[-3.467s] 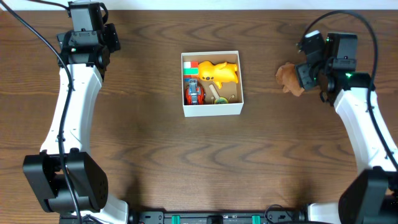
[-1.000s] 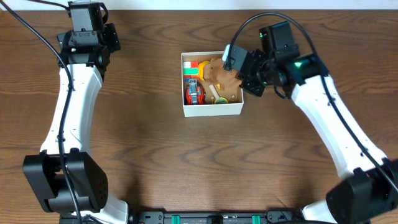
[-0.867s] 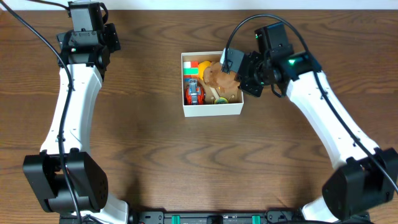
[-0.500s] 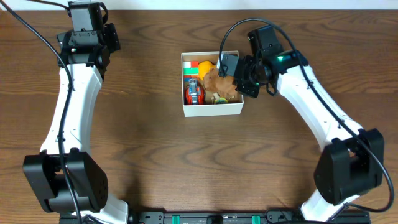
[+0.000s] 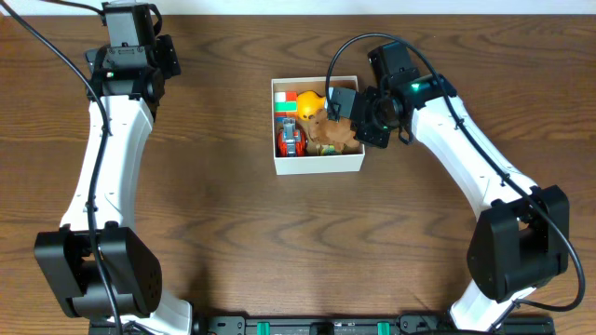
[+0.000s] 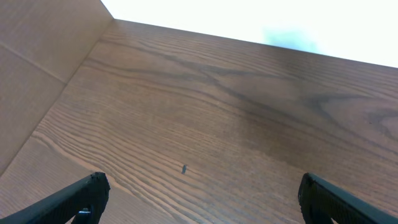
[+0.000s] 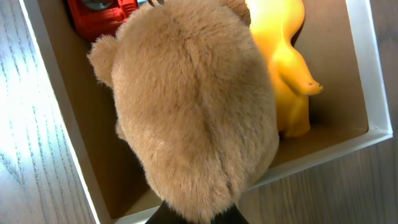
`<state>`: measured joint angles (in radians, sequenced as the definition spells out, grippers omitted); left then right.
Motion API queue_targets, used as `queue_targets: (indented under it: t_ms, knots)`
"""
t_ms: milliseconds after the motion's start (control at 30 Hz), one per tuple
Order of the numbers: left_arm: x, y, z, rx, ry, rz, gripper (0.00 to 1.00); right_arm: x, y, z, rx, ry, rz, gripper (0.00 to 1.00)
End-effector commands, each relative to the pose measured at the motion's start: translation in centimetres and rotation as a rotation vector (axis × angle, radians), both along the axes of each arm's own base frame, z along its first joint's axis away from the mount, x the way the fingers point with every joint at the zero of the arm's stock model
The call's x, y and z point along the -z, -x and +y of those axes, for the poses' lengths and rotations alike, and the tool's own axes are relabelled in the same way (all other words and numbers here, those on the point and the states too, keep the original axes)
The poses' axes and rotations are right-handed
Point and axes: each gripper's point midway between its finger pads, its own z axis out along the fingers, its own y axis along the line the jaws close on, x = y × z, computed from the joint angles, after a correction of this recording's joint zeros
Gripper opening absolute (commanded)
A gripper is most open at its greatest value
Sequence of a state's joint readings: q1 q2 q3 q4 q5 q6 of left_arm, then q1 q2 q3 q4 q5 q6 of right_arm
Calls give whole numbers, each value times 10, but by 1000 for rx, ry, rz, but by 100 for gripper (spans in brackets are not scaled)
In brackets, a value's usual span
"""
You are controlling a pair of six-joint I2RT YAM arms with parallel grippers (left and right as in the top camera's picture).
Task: Pack container
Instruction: 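Lower the plush toy into the box's front-right area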
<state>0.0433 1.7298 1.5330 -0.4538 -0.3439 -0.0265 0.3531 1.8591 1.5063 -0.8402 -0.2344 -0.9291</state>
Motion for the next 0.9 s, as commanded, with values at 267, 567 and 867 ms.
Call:
queue_targets:
  t_ms: [267,567,867]
  knots:
    - [-15,1,1,-10,-3,-34,98,12,3,24,-67,7,6,8]
    - [-15,1,1,-10,-3,-34,98,16,1,13,-43,75,-7,20]
    - [-15,1,1,-10,-3,-34,98,17,-4,1,-16,139,-28,12]
